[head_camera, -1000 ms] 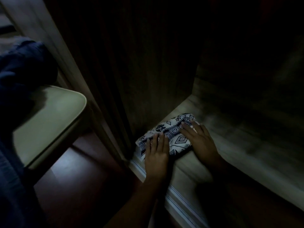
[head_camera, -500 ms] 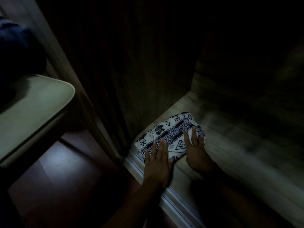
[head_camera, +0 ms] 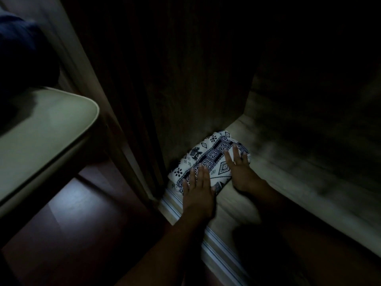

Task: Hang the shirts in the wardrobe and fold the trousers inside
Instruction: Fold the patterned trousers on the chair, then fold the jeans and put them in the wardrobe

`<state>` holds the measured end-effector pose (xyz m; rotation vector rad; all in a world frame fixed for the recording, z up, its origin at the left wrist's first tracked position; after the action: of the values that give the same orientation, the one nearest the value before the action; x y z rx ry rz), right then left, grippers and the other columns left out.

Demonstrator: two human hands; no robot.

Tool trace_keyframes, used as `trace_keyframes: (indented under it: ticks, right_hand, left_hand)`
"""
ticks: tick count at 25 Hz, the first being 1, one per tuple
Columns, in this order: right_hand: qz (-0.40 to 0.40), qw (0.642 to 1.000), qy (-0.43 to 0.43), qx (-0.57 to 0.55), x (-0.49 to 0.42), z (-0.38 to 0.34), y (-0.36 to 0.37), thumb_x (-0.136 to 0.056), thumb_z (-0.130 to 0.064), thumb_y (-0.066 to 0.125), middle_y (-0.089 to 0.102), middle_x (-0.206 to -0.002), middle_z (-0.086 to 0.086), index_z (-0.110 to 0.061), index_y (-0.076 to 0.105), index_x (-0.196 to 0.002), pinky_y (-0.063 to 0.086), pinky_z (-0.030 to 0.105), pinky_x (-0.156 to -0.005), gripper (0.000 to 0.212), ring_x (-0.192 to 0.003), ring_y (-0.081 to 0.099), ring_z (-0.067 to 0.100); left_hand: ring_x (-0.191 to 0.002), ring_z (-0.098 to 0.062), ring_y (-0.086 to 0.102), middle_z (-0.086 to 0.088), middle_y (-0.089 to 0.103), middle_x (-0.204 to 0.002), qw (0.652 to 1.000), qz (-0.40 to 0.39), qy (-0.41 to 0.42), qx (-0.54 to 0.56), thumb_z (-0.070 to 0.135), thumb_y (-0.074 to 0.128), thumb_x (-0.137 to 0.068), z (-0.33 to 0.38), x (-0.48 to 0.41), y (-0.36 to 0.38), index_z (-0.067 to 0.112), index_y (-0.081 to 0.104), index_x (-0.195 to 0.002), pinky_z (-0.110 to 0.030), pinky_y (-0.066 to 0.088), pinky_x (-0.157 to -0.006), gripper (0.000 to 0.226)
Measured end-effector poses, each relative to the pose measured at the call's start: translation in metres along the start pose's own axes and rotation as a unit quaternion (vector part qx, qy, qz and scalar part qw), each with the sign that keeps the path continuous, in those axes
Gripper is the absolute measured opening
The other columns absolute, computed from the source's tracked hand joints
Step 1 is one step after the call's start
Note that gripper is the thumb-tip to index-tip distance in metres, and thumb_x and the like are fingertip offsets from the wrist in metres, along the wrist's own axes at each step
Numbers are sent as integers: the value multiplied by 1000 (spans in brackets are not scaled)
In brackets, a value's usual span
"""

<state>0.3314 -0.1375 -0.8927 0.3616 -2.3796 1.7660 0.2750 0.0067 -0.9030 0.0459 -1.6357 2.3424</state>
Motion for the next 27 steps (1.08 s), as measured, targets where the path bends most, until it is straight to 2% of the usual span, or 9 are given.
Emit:
trace_keyframes:
  ticks: [5,8,11,13,15,17,20,25,27]
  right_hand:
    - [9,1000,17,-9,5,-2,-2,-83,15,36,-35,-151,-5,-30,-11,-149,22,48,-112,93,-139,-24,40]
    - [81,996,26,-20,15,-13,-13,-84,10,40,-16,-158,2,-21,2,-151,21,43,-113,83,-144,-10,36]
    - [199,977,25,-76,41,-33,-41,-88,4,44,24,-154,14,-5,32,-145,25,31,-112,59,-142,23,29]
    - [260,952,54,-150,71,-50,-66,-88,2,46,52,-136,18,-2,52,-132,40,26,-97,44,-123,50,29]
    - [298,920,109,-228,106,-73,-96,-88,-1,48,66,-115,17,-5,63,-119,47,28,-85,35,-102,62,30]
    - [320,891,137,-291,141,-102,-126,-88,-2,50,70,-104,17,-6,68,-110,50,32,-82,29,-95,64,32]
    - [311,875,167,-332,193,-158,-184,-88,-2,52,71,-96,18,-4,70,-103,45,27,-73,24,-89,65,32]
    - [267,863,175,-391,248,-251,-255,-87,-2,53,71,-95,14,-2,70,-97,40,22,-71,20,-87,63,24]
    - [229,875,159,-396,259,-292,-278,-87,-2,52,71,-96,13,-2,70,-98,39,21,-70,20,-83,59,17]
  left_hand:
    - [-141,-26,-27,-3,-25,-156,1000,-23,7,5,38,20,-102,1,-1,-3,16,-16,-149,-48,-14,-113,63]
    - [-145,-31,-17,-7,-19,-158,999,-30,9,2,35,27,-101,5,-1,-17,14,-8,-151,-53,-3,-116,64]
    - [-140,-35,24,-16,25,-153,998,48,18,22,24,39,-97,12,9,-61,6,27,-144,-45,28,-112,52]
    - [-119,-32,51,-16,56,-128,984,126,15,123,17,41,-94,23,29,-106,10,49,-129,-38,43,-97,36]
    - [-104,-31,59,-14,64,-113,965,159,-12,209,19,41,-96,35,56,-158,11,58,-119,-35,46,-84,30]
    - [-93,-32,62,-13,67,-100,954,167,-23,249,26,40,-97,46,87,-210,12,61,-107,-35,47,-75,27]
    - [-82,-32,63,-11,68,-87,940,174,-12,293,39,34,-90,51,136,-297,15,60,-96,-40,50,-70,36]
    - [-76,-18,65,2,68,-77,916,190,-18,354,30,43,-95,43,203,-416,20,61,-87,-35,52,-70,22]
    - [-75,-14,64,3,69,-77,914,207,-29,346,26,45,-96,29,224,-463,19,61,-85,-33,50,-70,21]
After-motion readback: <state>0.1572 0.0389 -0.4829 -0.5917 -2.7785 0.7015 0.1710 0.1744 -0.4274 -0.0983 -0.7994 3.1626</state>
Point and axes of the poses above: each hand's wrist, its own x-axis away from the middle knuckle, its own y-axis out of the palm, z = x × y, the point moved 4 cm from there along -x, towards the middle knuckle
